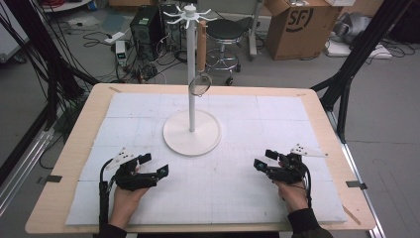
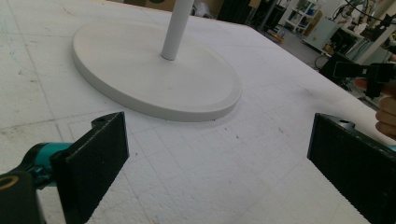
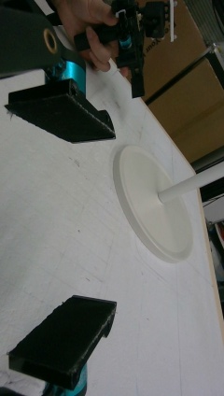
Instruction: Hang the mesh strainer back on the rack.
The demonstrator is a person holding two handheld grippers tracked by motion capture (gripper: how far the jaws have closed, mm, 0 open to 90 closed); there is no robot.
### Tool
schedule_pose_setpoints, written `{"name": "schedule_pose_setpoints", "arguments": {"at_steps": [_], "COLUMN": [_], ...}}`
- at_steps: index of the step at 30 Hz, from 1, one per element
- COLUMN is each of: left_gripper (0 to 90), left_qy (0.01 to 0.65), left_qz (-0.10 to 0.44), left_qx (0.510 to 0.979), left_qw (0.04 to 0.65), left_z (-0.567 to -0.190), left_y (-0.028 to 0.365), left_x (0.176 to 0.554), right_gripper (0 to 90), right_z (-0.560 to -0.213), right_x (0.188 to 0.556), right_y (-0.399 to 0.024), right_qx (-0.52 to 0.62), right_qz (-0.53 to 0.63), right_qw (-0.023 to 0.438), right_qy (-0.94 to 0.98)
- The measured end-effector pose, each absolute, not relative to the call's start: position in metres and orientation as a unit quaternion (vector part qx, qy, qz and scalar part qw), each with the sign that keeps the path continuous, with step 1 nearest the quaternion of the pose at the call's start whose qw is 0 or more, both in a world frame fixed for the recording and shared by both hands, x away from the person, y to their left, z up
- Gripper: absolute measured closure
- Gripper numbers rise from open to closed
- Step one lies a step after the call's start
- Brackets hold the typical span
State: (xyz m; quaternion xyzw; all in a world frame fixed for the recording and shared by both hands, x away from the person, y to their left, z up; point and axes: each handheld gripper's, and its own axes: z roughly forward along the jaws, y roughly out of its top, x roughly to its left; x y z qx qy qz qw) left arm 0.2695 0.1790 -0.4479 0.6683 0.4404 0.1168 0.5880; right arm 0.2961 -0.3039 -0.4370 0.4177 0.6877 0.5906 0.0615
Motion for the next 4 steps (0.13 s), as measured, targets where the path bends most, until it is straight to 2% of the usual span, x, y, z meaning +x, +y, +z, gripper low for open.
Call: {"name": "schedule_pose_setpoints", "arguments": {"at_steps": [4], "left_gripper": [6.0], "left_qy": [0.441], "left_qz": [0.117], "left_qx": [0.669], "left_qw": [0.586], "left_z": [-0.4479], "left_y": [0.1794], "left_x": [0.2695], "right_gripper": [14.0], "right_z": [-0.437], "right_x": [0.2963], "right_y": [-0.3037], "right_qx": [0.417], "right_qz": [0.59], "right_qw": [0.063], "right_qy": [0.689]}}
